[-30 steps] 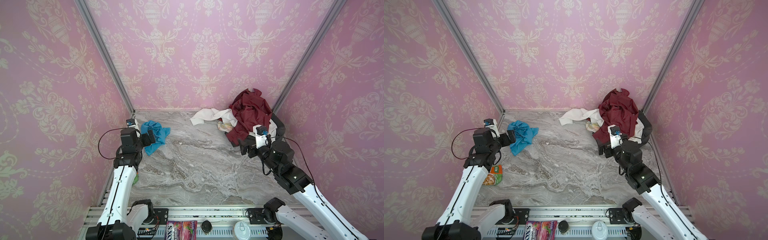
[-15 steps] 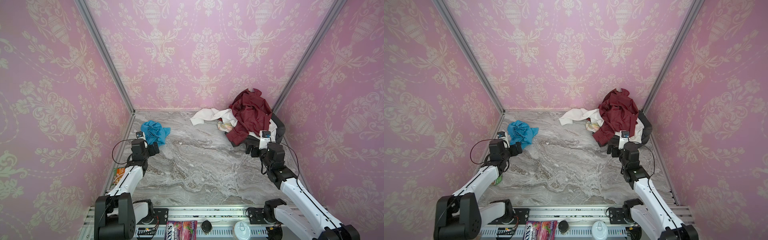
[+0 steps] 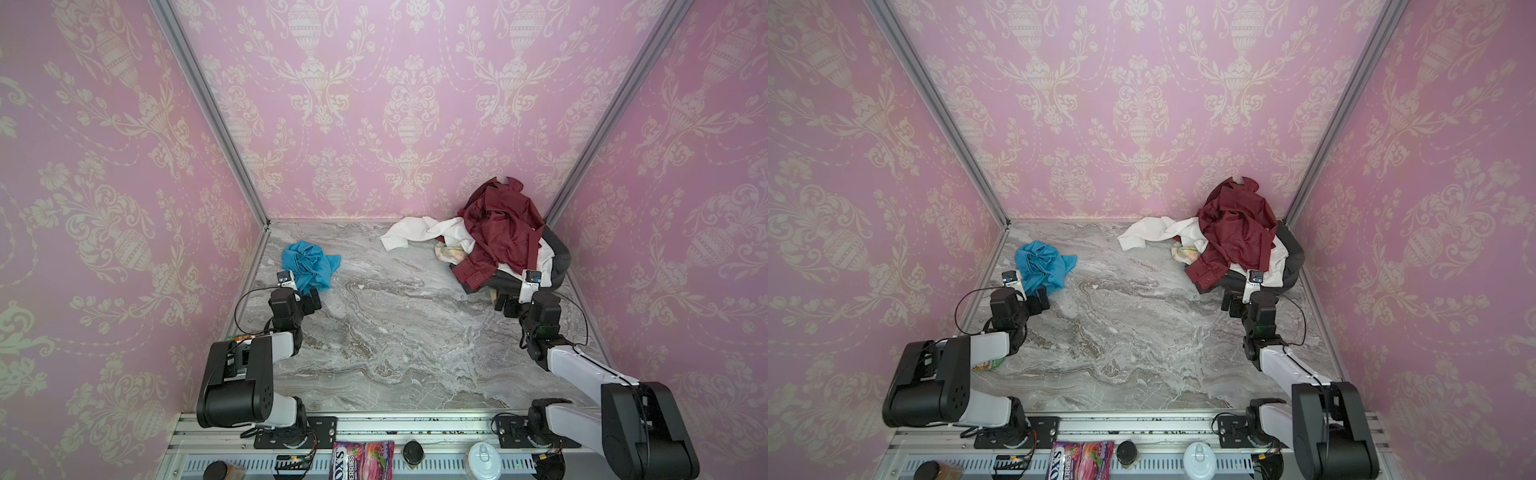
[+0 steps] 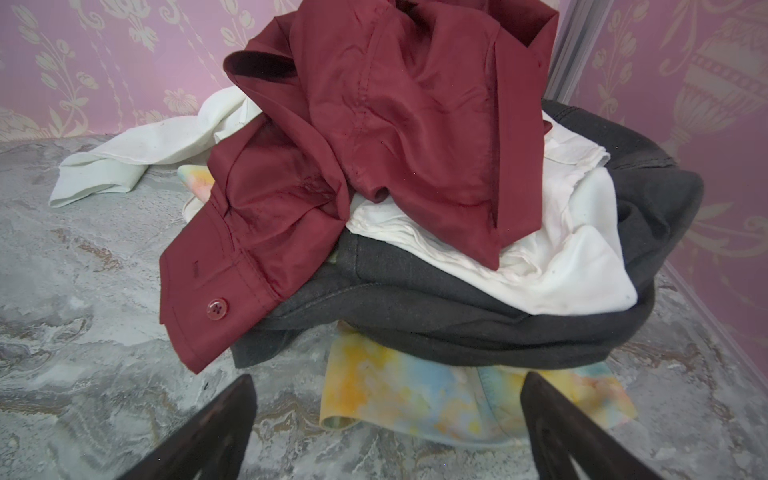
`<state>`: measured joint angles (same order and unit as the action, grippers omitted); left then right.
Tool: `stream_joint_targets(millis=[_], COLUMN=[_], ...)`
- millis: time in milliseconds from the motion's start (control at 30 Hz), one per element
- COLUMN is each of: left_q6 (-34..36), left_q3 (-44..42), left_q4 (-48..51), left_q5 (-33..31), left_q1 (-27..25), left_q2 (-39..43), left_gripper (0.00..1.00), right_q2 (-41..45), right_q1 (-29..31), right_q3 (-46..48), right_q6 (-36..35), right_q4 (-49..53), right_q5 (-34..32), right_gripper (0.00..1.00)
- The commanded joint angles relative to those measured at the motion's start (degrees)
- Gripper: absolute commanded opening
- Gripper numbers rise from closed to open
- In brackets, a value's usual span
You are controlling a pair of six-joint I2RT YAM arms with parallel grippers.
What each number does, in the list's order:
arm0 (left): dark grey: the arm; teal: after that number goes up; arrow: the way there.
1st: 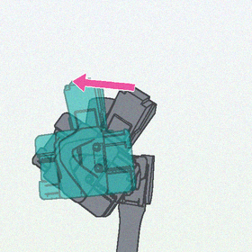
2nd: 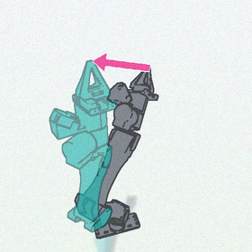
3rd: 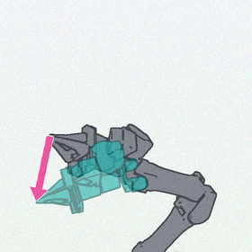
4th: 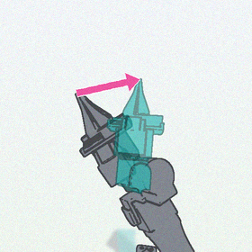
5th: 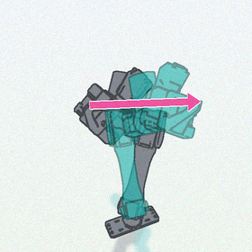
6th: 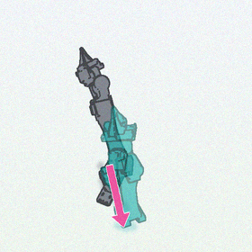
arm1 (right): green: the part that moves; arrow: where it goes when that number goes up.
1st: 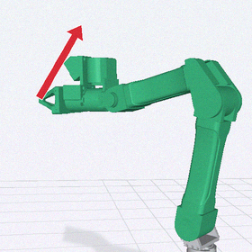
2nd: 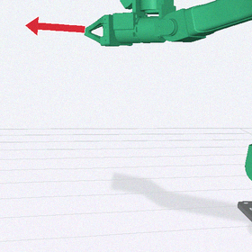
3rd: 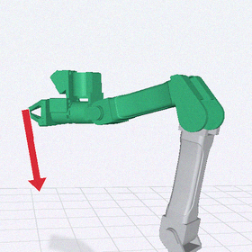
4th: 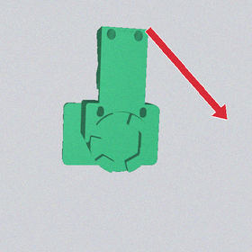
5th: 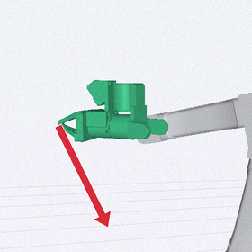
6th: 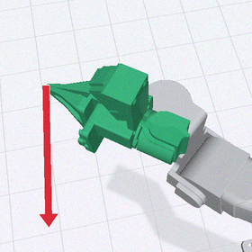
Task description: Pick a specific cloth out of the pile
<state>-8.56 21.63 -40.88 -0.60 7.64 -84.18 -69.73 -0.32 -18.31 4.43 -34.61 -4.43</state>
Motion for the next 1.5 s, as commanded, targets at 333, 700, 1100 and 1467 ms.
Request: stream_joint_targets(millis=[333, 700, 1100, 1467], left_q6=[3.2, 5.7, 5.8, 5.8], left_q3=[-4.7, -2.0, -1.9, -1.9], left_q4=[-22.5, -18.5, -18.2, -18.3], left_q5=[-5.6, -5.9, -5.8, -5.8], left_q1=[-3.5, -5.1, -5.2, -5.2], left_q2=[-9.2, -9.4, -9.4, -9.4], left_gripper=[0.99, 0.99, 0.99, 0.99], right_q2=[-18.4, -18.9, -18.8, -19.0], right_q1=[-0.8, 1.0, 1.1, -0.1], right_q3=[3.5, -2.0, -2.1, -2.7], right_q6=[1.2, -1.1, -3.2, -2.2], right_q4=[-30.6, -20.5, -20.5, -19.7], right_q5=[1.4, 1.6, 7.0, 9.0], right_gripper=[1.00, 1.00, 1.00, 1.00])
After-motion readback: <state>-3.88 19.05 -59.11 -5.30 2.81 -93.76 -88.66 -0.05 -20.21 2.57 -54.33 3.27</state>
